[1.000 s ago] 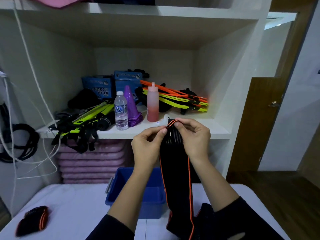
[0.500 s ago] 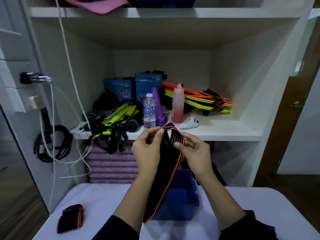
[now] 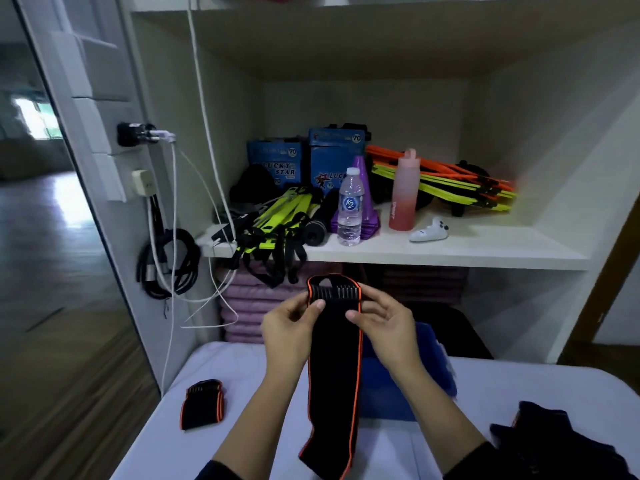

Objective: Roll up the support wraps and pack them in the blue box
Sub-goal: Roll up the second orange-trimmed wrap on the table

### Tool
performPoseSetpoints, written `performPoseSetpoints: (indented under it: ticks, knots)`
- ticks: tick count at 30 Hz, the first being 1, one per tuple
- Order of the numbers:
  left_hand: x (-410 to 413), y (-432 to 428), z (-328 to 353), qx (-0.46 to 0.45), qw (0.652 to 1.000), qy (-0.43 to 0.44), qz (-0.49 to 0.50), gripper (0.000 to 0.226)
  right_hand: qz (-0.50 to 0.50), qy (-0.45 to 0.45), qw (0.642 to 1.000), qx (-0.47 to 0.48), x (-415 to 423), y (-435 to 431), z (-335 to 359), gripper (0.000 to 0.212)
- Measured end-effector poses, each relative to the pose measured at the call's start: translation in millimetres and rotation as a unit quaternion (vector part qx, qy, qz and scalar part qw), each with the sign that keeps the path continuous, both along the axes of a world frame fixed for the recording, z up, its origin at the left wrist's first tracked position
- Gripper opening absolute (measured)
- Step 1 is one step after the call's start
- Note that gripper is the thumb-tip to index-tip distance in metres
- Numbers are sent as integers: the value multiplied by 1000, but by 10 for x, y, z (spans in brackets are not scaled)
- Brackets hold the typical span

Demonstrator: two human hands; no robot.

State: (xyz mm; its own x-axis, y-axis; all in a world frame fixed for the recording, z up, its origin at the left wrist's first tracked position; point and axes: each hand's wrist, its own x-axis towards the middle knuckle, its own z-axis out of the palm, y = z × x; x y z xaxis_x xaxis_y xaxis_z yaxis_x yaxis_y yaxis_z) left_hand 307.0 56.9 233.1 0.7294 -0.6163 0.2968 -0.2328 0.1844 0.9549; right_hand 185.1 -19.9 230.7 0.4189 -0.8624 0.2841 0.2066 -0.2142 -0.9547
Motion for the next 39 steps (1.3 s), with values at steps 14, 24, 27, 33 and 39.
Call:
performPoseSetpoints:
  ticks: [14,24,27,33,39]
  knots:
    - [262,769,-284,57,997,-40,16,25,47,18,997,51,155,663,-221,46]
    - [824,379,-990,260,962,-66,53,16,34,195,978,70,886,292,-1072,50]
    - [963,280,-1328,291,954,-45,53,15,20,214,973,78,1081,196,-1480,50]
    - [1289,-115,-1863,338,939,-24,65,16,2,231,969,86,1477,-192,-2183,53]
    - [1587,-459,-2260,359,930,-2,78,13,-32,260,965,27,1763,-482,-2512,50]
